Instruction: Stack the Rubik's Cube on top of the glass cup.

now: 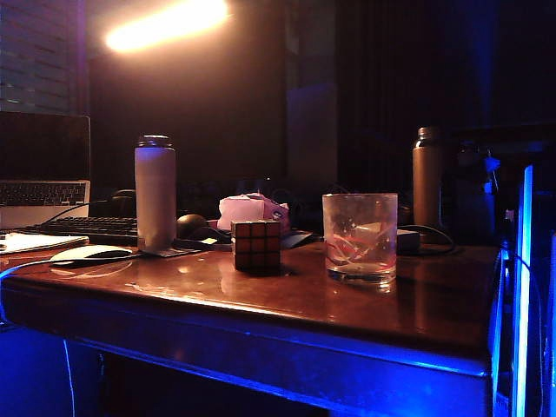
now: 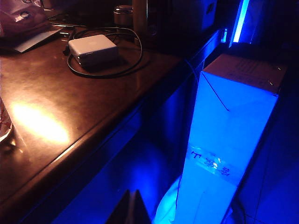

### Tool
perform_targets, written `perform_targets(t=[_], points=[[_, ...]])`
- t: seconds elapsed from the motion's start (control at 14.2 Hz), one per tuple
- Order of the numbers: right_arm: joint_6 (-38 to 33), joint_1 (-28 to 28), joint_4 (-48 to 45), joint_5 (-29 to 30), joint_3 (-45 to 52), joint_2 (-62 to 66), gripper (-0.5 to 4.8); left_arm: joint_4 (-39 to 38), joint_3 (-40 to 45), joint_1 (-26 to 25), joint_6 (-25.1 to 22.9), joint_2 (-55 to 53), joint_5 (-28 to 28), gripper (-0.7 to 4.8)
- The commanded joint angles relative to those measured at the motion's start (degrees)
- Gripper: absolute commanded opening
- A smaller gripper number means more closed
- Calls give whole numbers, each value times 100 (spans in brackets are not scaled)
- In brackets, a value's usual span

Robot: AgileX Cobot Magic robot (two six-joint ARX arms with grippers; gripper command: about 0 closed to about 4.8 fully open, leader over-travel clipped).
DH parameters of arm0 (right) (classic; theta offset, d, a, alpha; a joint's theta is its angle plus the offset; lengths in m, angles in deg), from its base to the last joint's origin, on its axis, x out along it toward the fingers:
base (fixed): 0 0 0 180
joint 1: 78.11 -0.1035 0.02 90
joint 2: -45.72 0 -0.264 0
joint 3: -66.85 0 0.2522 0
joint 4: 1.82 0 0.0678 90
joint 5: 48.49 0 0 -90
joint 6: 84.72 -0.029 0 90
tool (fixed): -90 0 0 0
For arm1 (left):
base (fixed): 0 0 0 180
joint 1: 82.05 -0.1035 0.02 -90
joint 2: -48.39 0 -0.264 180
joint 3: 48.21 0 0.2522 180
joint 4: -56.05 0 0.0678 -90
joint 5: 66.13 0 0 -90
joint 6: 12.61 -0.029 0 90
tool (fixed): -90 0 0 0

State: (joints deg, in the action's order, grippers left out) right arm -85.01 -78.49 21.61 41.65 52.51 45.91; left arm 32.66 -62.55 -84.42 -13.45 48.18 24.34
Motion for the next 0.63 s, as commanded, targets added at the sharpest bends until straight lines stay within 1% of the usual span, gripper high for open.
perform_targets(t=[0.07, 0.35, 0.49, 0.63], points=[[-13, 0, 4, -20, 20, -7, -1, -103, 24, -2, -74, 15, -9, -1], [-22, 0, -9, -22, 20, -7, -1, -98, 22, -2, -35, 15, -11, -3], [-299, 0, -52, -90, -7, -7, -1, -96, -157, 0, 361, 15, -57, -3], [-575, -2, -55, -444, -170, -7, -1, -31, -680, 0, 761, 15, -50, -2]])
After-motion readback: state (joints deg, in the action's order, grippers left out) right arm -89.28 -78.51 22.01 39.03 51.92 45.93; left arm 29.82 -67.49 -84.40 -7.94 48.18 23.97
